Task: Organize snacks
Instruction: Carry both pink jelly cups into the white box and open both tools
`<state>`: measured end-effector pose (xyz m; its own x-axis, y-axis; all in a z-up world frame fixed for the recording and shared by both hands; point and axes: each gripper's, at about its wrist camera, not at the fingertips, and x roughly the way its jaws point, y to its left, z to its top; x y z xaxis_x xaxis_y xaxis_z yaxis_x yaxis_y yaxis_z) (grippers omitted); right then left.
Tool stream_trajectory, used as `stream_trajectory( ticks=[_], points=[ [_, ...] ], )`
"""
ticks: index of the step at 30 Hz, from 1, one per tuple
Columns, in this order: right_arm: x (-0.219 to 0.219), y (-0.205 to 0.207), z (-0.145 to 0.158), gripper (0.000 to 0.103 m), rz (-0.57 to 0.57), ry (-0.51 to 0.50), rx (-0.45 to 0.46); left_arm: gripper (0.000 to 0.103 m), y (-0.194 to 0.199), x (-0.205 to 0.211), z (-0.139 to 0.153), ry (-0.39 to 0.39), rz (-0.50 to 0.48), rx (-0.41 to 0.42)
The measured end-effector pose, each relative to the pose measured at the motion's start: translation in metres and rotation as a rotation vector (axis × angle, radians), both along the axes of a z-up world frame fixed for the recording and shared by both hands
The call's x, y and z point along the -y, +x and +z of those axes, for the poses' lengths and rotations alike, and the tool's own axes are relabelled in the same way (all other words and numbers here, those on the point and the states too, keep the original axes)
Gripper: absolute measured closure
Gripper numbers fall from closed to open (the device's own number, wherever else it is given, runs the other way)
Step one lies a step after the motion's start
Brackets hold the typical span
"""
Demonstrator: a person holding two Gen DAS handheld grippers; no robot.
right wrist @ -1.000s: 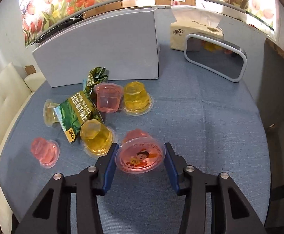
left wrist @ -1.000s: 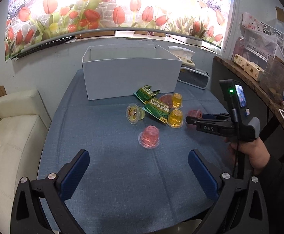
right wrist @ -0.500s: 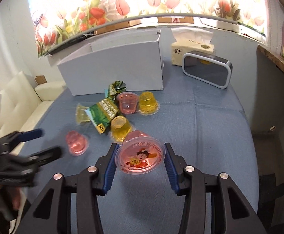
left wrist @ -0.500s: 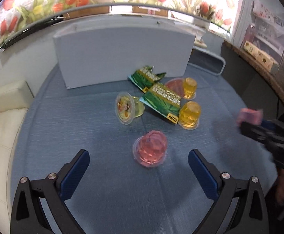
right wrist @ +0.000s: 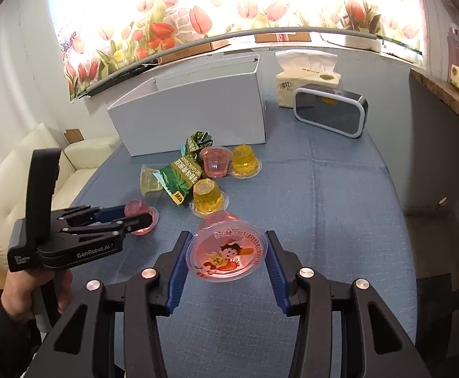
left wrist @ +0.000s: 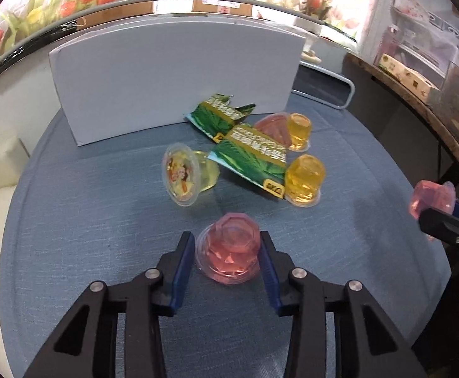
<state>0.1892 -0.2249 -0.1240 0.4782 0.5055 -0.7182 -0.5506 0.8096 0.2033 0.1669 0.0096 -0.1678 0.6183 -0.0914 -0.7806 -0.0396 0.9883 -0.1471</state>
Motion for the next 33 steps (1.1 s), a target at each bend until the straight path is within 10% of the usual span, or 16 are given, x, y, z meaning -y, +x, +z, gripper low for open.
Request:
stream_trajectory(
  ticks=[19, 33],
  points=[
    [-0.031, 0.007, 0.019, 0.053, 0.074, 0.021, 0.027, 0.064, -0.016, -0.018, 0.063, -0.043, -0.019, 0.164],
    [-0.124, 0.124, 0.098, 0.053, 0.118, 0.040, 0.152, 0.064, 0.086, -0.082, 0.166, 0.008, 0.012, 0.329]
  ],
)
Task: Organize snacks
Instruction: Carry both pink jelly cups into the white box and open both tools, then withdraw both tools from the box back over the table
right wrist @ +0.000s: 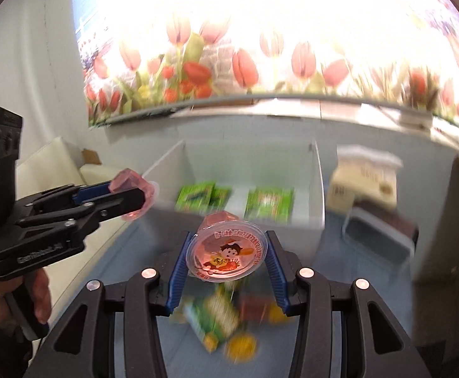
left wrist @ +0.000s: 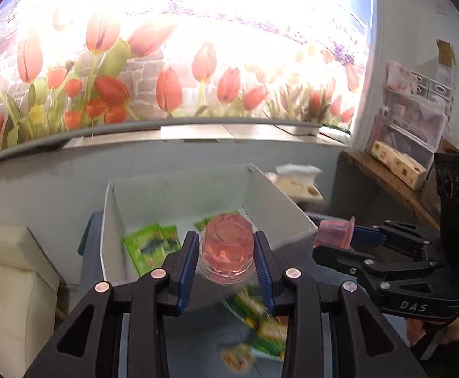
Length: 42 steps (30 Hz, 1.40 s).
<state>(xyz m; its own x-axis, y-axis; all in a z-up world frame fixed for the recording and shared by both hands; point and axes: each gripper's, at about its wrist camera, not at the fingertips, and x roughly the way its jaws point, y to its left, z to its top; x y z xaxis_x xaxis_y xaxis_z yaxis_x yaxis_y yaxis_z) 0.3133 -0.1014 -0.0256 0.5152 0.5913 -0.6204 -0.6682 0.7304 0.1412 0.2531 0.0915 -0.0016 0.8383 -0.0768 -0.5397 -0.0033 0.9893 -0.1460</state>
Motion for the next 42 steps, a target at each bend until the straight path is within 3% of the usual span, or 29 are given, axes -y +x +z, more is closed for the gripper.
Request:
stream_trajectory(
  ticks=[7, 12, 13, 14, 15, 16, 17, 18, 22, 24, 31, 38, 40, 42],
  points=[
    [-0.032, 0.074, -0.006, 0.053, -0.021, 0.010, -0.070, 0.064, 0.056, -0.032, -0.006, 0.043, 0.010, -0.048],
    [-0.049, 0.103, -0.023, 0.053, -0.050, -0.104, -0.075, 0.061, 0.078, -0.047, -0.033, 0.034, 0.024, -0.119],
    [-0.050, 0.106, -0.026, 0.051, -0.055, -0.122, -0.076, 0.057, 0.079, -0.050, -0.038, 0.039, 0.044, -0.125],
    [-0.052, 0.109, -0.030, 0.041, -0.059, -0.133, -0.088, 0.044, 0.079, -0.051, -0.042, 0.043, 0.054, -0.130],
    [-0.051, 0.112, -0.032, 0.030, -0.071, -0.133, -0.099, 0.028, 0.079, -0.053, -0.045, 0.041, 0.060, -0.132],
    [-0.048, 0.112, -0.033, 0.011, -0.085, -0.126, -0.097, 0.020, 0.078, -0.055, -0.047, 0.034, 0.067, -0.128],
    [-0.044, 0.111, -0.034, 0.005, -0.108, -0.123, -0.075, 0.006, 0.076, -0.058, -0.048, 0.027, 0.075, -0.122],
    [-0.040, 0.110, -0.033, 0.005, -0.134, -0.132, -0.044, 0.000, 0.075, -0.060, -0.049, 0.021, 0.080, -0.116],
    [-0.030, 0.100, -0.028, 0.005, -0.143, -0.122, 0.005, 0.000, 0.076, -0.069, -0.053, -0.006, 0.101, -0.170],
    [-0.026, 0.094, -0.025, 0.000, -0.145, -0.122, 0.029, 0.000, 0.073, -0.071, -0.052, -0.013, 0.112, -0.165],
    [-0.015, 0.079, -0.018, 0.000, -0.144, -0.111, 0.021, 0.000, 0.056, -0.061, -0.041, 0.007, 0.119, -0.152],
    [0.021, 0.034, -0.012, 0.000, -0.112, 0.031, -0.011, 0.000, 0.009, -0.031, -0.026, 0.058, 0.093, -0.114],
    [0.032, 0.019, -0.016, 0.000, -0.104, 0.042, -0.053, 0.000, -0.014, -0.020, -0.027, 0.066, 0.067, -0.101],
    [0.042, -0.001, -0.020, 0.000, -0.110, 0.028, -0.035, 0.000, -0.036, -0.010, -0.032, 0.078, 0.060, -0.103]
  ],
)
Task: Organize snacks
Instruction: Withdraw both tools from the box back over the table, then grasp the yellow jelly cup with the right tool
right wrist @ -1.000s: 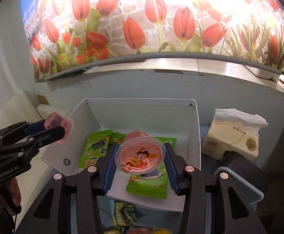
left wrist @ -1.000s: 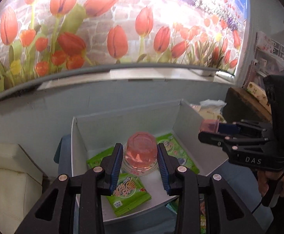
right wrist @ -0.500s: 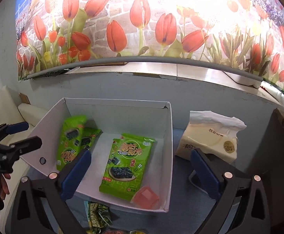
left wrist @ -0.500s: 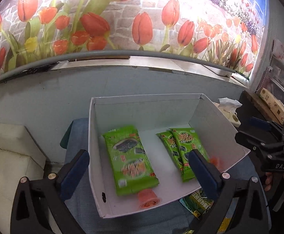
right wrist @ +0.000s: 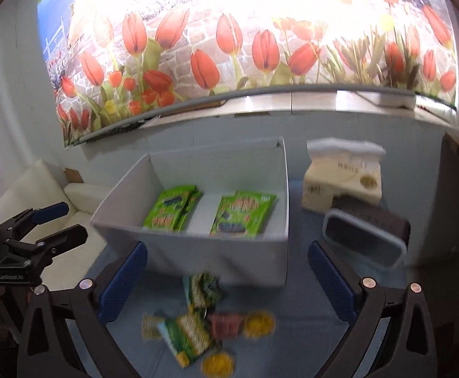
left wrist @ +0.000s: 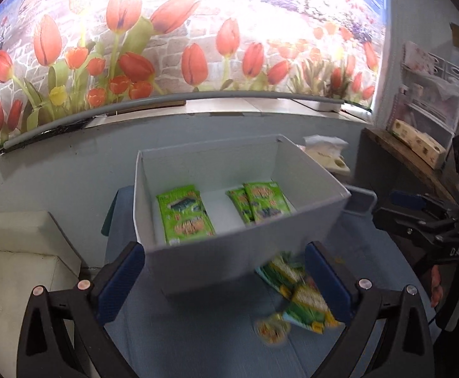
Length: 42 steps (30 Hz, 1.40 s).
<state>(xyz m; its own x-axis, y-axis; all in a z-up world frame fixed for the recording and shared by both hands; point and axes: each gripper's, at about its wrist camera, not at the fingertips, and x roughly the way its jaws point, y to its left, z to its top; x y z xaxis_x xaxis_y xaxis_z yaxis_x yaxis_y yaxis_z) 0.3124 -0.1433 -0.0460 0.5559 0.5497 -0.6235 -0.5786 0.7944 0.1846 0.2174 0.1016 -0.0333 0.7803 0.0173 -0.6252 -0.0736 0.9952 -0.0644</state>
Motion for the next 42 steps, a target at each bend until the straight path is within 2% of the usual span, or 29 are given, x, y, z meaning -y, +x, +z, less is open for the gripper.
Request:
stream_trajectory(
  ticks=[2, 5, 8, 11, 14, 18, 23, 29, 30, 32, 33, 35, 36, 37, 42],
  points=[
    [0.007, -0.019, -0.007, 0.000, -0.003, -0.021, 0.031, 0.000, -0.025, 0.009, -0.008, 0.008, 0.000, 0.000],
    [0.018, -0.048, -0.024, 0.000, 0.020, -0.029, 0.016, 0.000, -0.062, 0.027, -0.024, 0.007, -0.004, 0.001],
    [0.024, -0.069, -0.042, 0.000, 0.025, -0.046, 0.004, 0.000, -0.092, 0.040, -0.045, -0.019, 0.006, -0.028],
    [0.025, -0.079, -0.063, 0.000, 0.033, -0.052, -0.046, 0.000, -0.116, 0.048, -0.060, -0.067, 0.024, -0.055],
    [0.022, -0.079, -0.082, 0.000, 0.019, -0.085, -0.091, 0.000, -0.134, 0.054, -0.070, -0.107, 0.022, -0.077],
    [0.009, -0.078, -0.102, 0.000, 0.025, -0.130, -0.094, 0.000, -0.150, 0.058, -0.081, -0.096, 0.039, -0.094],
    [-0.004, -0.070, -0.114, 0.000, 0.039, -0.162, -0.093, 0.000, -0.164, 0.054, -0.085, -0.125, 0.055, -0.106],
    [-0.012, -0.043, -0.128, 0.001, 0.027, -0.162, -0.173, 0.000, -0.168, 0.048, -0.089, -0.142, 0.079, -0.118],
    [-0.010, -0.041, -0.129, 0.004, 0.022, -0.155, -0.180, 0.000, -0.166, 0.047, -0.089, -0.140, 0.082, -0.118],
    [-0.008, -0.040, -0.130, 0.021, 0.011, -0.166, -0.162, 0.000, -0.164, 0.046, -0.091, -0.147, 0.081, -0.129],
    [-0.008, -0.039, -0.130, 0.024, 0.012, -0.176, -0.154, 0.000, -0.164, 0.045, -0.092, -0.149, 0.084, -0.129],
    [-0.006, -0.036, -0.129, 0.045, 0.029, -0.170, -0.155, 0.000, -0.163, 0.045, -0.094, -0.159, 0.083, -0.134],
    [-0.005, -0.035, -0.128, 0.049, 0.037, -0.162, -0.156, 0.000, -0.162, 0.045, -0.095, -0.163, 0.084, -0.135],
    [-0.004, -0.036, -0.128, 0.065, 0.043, -0.160, -0.154, 0.000, -0.161, 0.045, -0.095, -0.165, 0.085, -0.135],
    [-0.002, -0.049, -0.123, 0.064, 0.065, -0.164, -0.118, 0.000, -0.152, 0.050, -0.097, -0.146, 0.059, -0.142]
  ],
)
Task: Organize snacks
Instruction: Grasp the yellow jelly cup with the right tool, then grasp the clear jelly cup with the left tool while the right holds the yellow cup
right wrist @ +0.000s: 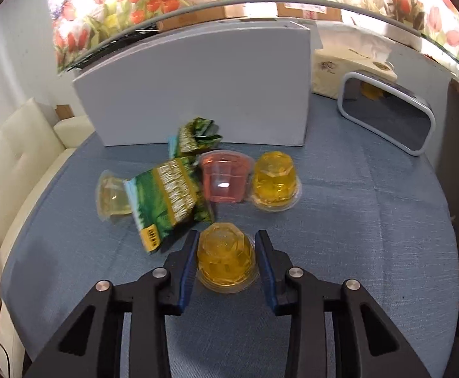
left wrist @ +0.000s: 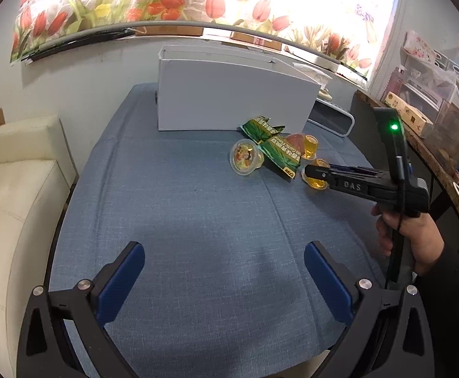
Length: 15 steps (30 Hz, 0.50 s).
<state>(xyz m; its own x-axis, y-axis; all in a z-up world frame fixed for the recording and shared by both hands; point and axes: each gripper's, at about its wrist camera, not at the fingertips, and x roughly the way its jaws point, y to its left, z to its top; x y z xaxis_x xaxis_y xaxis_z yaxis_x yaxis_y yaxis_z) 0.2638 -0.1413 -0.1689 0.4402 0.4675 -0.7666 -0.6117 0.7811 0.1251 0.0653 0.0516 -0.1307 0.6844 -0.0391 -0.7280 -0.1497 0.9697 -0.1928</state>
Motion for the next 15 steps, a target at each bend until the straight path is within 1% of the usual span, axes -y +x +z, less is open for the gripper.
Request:
stream_trajectory(
  ticks=[4, 8, 10, 11, 13, 15],
  points=[
    [0.007, -0.015, 0.011, 0.064, 0.016, 0.037, 0.013, 0.000, 0.020, 0.005, -0.003, 0.039, -0.028, -0.013],
    [0.016, -0.035, 0.024, 0.064, 0.030, 0.056, 0.022, 0.000, 0.051, 0.008, -0.005, 0.085, -0.048, -0.048],
    [0.023, -0.045, 0.031, 0.064, 0.028, 0.074, 0.021, 0.000, 0.066, 0.007, -0.007, 0.075, -0.074, -0.037],
    [0.026, -0.051, 0.034, 0.064, 0.028, 0.084, 0.019, 0.000, 0.076, 0.006, -0.009, 0.069, -0.089, -0.044],
    [0.032, -0.060, 0.038, 0.064, 0.026, 0.101, 0.025, 0.000, 0.092, 0.004, -0.011, 0.075, -0.082, -0.056],
    [0.036, -0.071, 0.042, 0.064, 0.021, 0.095, 0.044, 0.000, 0.109, 0.004, -0.015, 0.075, -0.072, -0.064]
  ],
)
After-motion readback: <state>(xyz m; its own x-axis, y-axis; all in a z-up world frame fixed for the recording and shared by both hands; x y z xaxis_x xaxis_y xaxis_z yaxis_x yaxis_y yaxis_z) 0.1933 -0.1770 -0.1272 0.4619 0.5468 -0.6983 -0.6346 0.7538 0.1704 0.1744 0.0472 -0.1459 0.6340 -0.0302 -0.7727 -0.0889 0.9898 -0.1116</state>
